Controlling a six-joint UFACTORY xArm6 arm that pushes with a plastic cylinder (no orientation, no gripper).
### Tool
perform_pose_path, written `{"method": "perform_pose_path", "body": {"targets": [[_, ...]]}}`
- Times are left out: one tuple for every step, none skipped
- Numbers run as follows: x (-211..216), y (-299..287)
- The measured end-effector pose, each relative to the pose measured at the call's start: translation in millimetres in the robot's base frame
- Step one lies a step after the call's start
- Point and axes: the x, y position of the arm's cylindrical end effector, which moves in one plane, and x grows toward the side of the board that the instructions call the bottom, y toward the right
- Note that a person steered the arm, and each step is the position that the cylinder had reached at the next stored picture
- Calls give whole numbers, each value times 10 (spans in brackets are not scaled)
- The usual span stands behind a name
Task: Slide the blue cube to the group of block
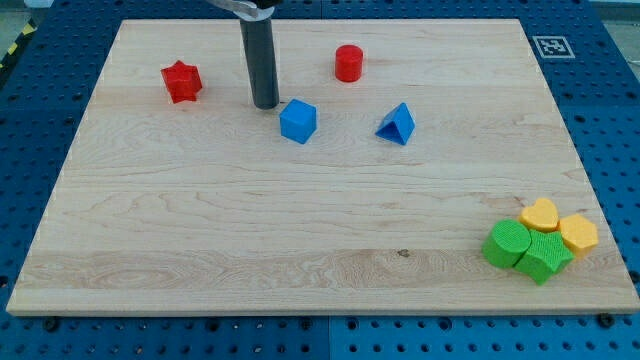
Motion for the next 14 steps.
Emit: {"method": "perform_pose_path", "body": {"targets": [[118,229],[210,517],[334,614],[467,568],[640,500],[825,500],[1008,502],[1051,682],[1070,948],[1240,1062],[1441,1200],[1500,1489],[1500,1818],[1500,1985]]}}
